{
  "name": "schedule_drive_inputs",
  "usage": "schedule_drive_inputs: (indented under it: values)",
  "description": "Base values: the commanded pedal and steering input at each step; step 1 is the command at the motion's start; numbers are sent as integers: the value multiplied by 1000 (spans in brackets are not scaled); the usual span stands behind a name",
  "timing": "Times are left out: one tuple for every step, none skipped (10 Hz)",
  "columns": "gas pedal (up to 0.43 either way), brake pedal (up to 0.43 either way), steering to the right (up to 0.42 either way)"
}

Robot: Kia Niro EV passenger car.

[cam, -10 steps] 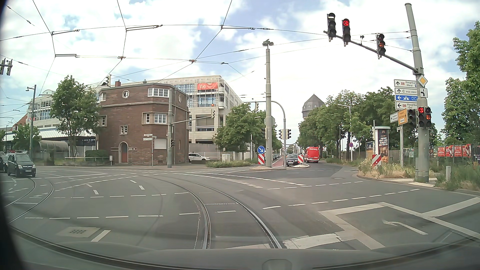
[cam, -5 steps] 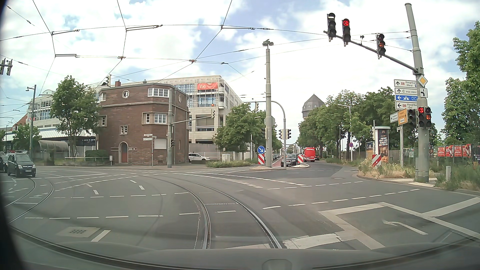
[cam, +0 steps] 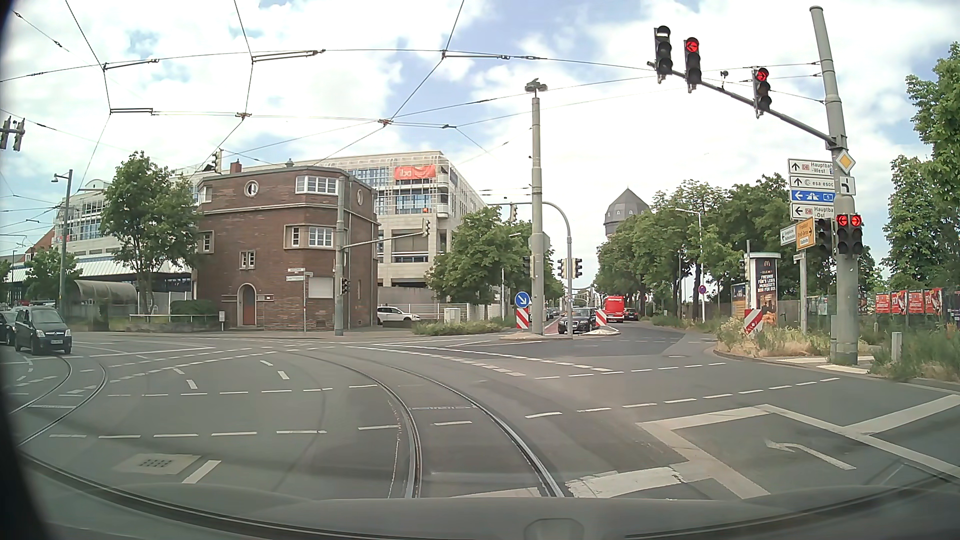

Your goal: Follow the waypoints while adhering to traffic rules and regulations

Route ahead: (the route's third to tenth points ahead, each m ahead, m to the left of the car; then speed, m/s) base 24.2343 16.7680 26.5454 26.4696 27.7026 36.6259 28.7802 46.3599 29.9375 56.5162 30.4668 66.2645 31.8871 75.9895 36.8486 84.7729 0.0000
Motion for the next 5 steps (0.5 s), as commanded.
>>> schedule_drive_inputs:
  values:
    - [0,232,-109]
    - [0,238,-110]
    - [0,238,-110]
    - [0,238,-109]
    - [0,238,-110]
